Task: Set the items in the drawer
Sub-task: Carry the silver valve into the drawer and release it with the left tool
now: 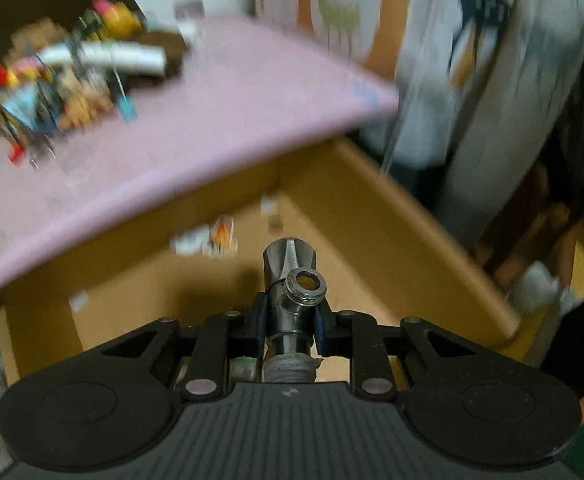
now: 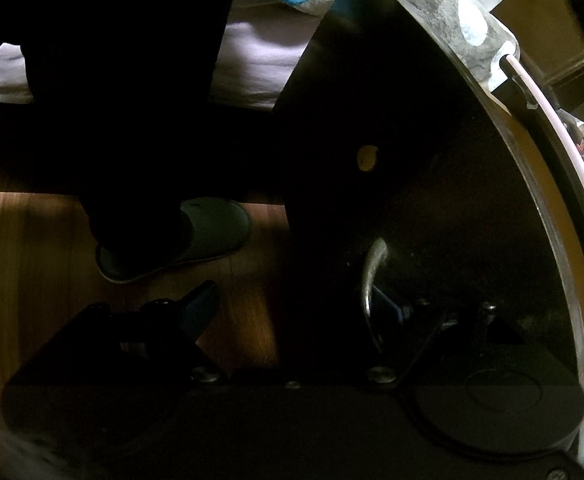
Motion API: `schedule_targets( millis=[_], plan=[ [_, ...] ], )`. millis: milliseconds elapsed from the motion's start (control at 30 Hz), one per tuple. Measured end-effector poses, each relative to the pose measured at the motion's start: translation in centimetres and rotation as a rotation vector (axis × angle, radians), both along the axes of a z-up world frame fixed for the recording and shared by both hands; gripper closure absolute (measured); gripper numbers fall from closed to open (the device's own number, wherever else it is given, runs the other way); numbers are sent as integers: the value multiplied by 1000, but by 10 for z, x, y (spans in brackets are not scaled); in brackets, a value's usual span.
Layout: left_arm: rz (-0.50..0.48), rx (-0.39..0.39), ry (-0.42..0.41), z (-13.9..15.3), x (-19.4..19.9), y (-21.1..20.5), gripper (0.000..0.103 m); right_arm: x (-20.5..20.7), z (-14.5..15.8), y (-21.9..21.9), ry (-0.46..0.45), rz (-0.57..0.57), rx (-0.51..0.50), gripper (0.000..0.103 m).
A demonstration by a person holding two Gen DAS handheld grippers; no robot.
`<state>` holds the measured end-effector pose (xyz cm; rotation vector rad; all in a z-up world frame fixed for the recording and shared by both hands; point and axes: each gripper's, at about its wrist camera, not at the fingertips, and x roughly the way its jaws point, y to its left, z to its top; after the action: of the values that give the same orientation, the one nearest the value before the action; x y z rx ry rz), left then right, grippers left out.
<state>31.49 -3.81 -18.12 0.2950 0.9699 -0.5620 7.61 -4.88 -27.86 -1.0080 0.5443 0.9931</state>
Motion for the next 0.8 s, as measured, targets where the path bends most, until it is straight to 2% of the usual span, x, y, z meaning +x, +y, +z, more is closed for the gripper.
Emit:
schedule_targets(
  millis=[333, 567, 800],
  plan=[
    [-183, 165, 104, -79, 30, -29, 82, -1, -1, 0, -6, 18, 3, 20],
    [-211, 124, 139, -110, 42, -48, 82, -1, -2, 0, -11, 29, 6, 18],
    [-198, 89, 163, -120, 42, -46, 82, -4, -2, -1, -15, 34, 8, 17]
  ],
)
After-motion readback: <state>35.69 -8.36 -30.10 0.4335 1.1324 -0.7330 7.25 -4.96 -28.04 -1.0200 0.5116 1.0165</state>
